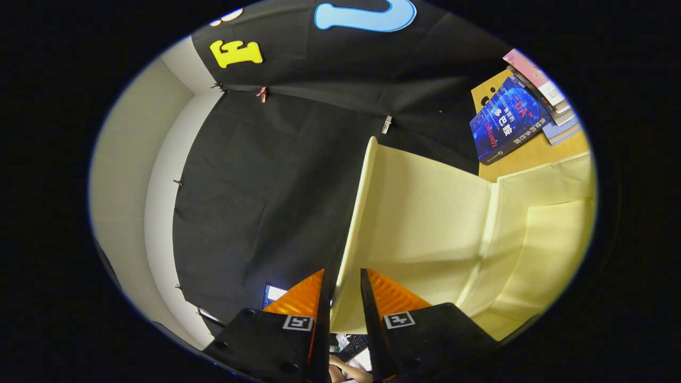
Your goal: Open the storage box then place both shoes into the box .Put the left shoe in first, then the right shoe, with the right side of both shoes facing outward in a uniform manner.
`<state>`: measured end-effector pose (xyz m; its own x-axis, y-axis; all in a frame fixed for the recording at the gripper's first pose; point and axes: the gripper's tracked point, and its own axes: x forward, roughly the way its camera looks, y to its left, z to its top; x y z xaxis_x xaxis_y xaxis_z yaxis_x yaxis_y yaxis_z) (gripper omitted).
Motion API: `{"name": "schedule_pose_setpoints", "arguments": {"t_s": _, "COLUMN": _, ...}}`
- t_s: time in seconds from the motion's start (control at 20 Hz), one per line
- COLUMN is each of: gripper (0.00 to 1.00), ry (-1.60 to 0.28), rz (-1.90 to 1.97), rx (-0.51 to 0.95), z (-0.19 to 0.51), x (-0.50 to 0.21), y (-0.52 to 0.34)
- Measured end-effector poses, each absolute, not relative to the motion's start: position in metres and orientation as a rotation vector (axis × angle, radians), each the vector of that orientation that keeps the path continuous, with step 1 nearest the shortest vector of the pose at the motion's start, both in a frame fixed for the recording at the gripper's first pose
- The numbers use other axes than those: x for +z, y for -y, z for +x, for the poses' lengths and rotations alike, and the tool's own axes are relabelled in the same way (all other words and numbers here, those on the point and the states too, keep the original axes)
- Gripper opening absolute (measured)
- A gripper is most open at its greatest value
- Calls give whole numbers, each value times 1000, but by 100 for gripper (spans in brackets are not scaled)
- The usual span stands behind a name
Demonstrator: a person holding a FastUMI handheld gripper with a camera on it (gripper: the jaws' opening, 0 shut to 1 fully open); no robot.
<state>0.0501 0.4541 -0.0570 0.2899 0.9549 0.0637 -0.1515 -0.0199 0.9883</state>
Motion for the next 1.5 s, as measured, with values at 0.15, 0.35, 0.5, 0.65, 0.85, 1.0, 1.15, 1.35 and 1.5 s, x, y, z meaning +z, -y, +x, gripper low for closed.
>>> {"name": "schedule_pose_setpoints", "arguments": {"t_s": 0.15, "gripper": 44, "ry": -872, "rz": 1259, "rx": 1080, "z": 52, "x": -59, "y": -459}}
{"name": "schedule_pose_setpoints", "arguments": {"t_s": 0.35, "gripper": 86, "ry": -861, "rz": 1172, "rx": 1031, "z": 61, "x": -78, "y": -440}}
{"name": "schedule_pose_setpoints", "arguments": {"t_s": 0.5, "gripper": 97, "ry": -821, "rz": 1079, "rx": 992, "z": 59, "x": -88, "y": -428}}
{"name": "schedule_pose_setpoints", "arguments": {"t_s": 0.65, "gripper": 97, "ry": -767, "rz": 1017, "rx": 947, "z": 59, "x": -87, "y": -396}}
{"name": "schedule_pose_setpoints", "arguments": {"t_s": 0.85, "gripper": 97, "ry": -710, "rz": 829, "rx": 845, "z": 48, "x": -107, "y": -334}}
{"name": "schedule_pose_setpoints", "arguments": {"t_s": 1.0, "gripper": 97, "ry": -712, "rz": 654, "rx": 725, "z": 30, "x": -143, "y": -274}}
{"name": "schedule_pose_setpoints", "arguments": {"t_s": 1.15, "gripper": 98, "ry": -793, "rz": 602, "rx": 598, "z": -8, "x": -189, "y": -218}}
{"name": "schedule_pose_setpoints", "arguments": {"t_s": 1.35, "gripper": 98, "ry": -909, "rz": 498, "rx": 410, "z": -57, "x": -264, "y": -154}}
{"name": "schedule_pose_setpoints", "arguments": {"t_s": 1.5, "gripper": 98, "ry": -983, "rz": 425, "rx": 301, "z": -85, "x": -306, "y": -124}}
